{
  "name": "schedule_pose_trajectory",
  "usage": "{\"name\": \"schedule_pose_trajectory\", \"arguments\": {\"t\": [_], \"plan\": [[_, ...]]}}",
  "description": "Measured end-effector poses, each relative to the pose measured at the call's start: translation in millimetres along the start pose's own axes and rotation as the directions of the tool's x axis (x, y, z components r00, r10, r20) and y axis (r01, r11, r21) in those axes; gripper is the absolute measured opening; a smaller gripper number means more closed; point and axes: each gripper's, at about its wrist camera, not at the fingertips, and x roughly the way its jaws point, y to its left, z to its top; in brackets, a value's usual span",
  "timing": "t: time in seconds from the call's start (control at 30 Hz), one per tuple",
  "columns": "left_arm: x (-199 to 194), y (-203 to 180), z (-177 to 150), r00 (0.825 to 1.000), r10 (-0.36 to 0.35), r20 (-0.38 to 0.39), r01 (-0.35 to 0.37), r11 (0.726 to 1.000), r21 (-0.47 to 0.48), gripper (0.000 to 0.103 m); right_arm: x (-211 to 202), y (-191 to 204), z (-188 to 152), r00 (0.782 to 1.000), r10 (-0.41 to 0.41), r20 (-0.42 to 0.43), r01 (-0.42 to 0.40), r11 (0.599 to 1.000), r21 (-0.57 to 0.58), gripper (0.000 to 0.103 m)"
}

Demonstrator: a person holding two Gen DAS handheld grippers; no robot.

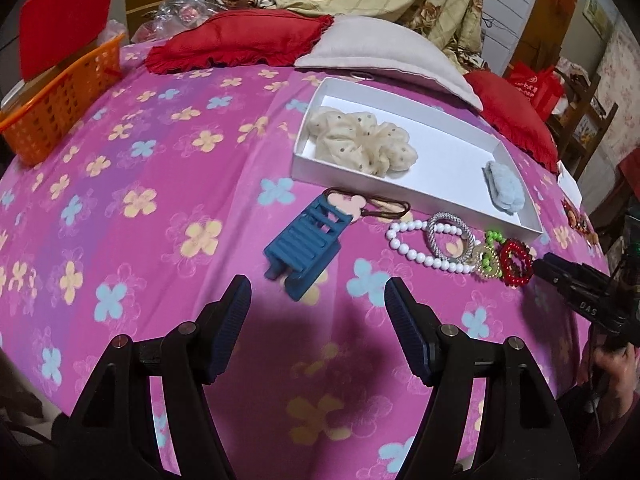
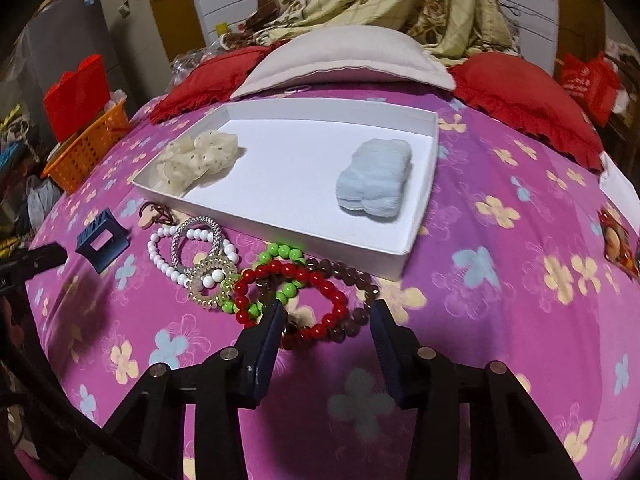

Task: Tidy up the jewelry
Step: 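Grasp the dark-blue claw clip with the left tool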

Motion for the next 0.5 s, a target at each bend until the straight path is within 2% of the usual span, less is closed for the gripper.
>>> {"name": "schedule_pose_trajectory", "arguments": {"t": [0.07, 0.13, 0.33, 0.5], "plan": [[3, -3, 4, 1.000, -0.001, 0.001, 0.001, 1.000, 0.020, 0.071, 3, 1, 2, 1.000, -0.001, -0.004, 0.001, 1.000, -0.016, 0.042], [7, -7, 8, 1.000, 0.001, 0.005, -0.001, 0.999, 0.048, 0.078, 4, -1, 3, 1.000, 0.004, -0.004, -0.004, 1.000, -0.018, 0.041], [23, -13, 22, 0.999, 0.045, 0.006, -0.046, 0.983, 0.179, 0.078, 12, -4, 6, 0.999, 0.042, -0.026, -0.042, 0.999, -0.027, 0.042], [38, -10, 32, 0.999, 0.030, -0.040, -0.020, 0.974, 0.224, 0.078, 18, -5, 9, 0.999, 0.022, -0.030, -0.023, 0.998, -0.050, 0.041]]}}
